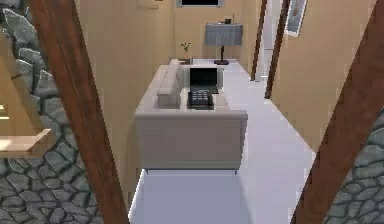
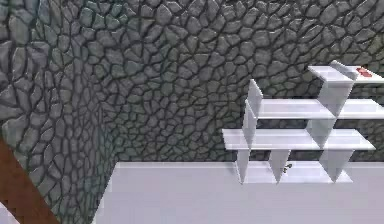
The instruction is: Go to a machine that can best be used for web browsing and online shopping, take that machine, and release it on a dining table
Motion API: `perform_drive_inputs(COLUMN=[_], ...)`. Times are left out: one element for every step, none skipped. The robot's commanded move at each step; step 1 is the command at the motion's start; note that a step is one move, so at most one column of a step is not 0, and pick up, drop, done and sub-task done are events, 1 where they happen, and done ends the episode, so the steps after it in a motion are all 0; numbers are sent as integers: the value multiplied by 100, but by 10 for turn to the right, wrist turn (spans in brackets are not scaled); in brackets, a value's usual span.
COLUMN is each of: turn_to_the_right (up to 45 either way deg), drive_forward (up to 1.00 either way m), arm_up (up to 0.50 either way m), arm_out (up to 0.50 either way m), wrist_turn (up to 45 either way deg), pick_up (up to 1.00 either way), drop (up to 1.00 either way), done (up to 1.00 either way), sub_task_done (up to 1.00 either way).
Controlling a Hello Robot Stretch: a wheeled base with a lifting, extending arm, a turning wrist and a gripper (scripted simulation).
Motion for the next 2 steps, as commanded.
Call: perform_drive_inputs(turn_to_the_right=[90, 0], drive_forward=[0, 90], arm_up=[0, 0], arm_out=[0, 0], wrist_turn=[0, 0], pick_up=[0, 0], drop=[0, 0], done=[0, 0], sub_task_done=[0, 0])
